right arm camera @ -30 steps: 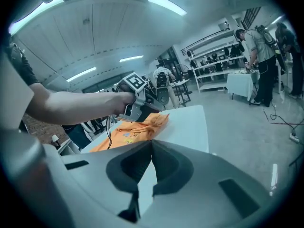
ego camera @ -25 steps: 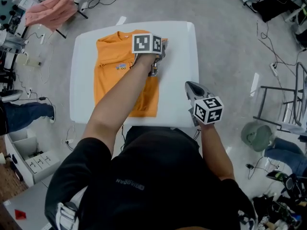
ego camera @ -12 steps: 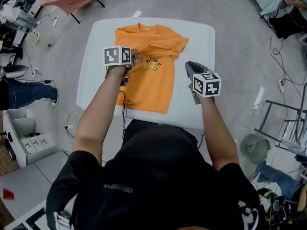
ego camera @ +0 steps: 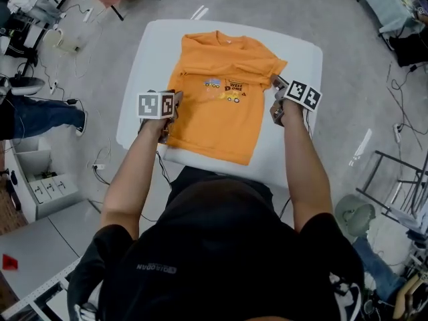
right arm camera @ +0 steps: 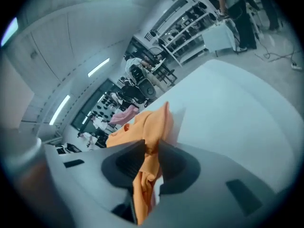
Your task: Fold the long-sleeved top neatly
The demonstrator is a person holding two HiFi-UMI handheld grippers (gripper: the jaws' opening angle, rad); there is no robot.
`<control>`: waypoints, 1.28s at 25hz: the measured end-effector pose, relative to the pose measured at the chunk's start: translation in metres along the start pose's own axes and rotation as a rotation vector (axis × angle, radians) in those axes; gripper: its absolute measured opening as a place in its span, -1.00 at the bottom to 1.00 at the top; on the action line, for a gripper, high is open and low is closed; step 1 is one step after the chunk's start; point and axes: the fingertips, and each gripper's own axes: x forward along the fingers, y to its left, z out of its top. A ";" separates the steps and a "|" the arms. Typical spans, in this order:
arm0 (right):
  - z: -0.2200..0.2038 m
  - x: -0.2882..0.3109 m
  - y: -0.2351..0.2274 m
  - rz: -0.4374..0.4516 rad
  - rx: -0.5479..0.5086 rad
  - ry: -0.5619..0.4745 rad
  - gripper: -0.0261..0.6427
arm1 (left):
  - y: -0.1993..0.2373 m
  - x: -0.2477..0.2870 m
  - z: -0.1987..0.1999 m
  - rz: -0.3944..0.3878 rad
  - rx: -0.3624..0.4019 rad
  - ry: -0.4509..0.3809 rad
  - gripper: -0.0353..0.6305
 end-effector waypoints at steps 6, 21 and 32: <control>-0.004 -0.021 0.025 0.117 -0.086 0.020 -0.82 | 0.007 -0.021 -0.021 -0.044 -0.007 -0.041 -0.57; -0.032 -0.057 -0.009 -0.085 -0.401 0.079 -0.50 | 0.069 -0.059 -0.089 0.100 -0.142 -0.098 -0.57; -0.187 -0.122 0.047 -0.093 -0.394 0.159 -0.58 | 0.083 -0.039 -0.140 -0.161 -0.124 -0.001 -0.41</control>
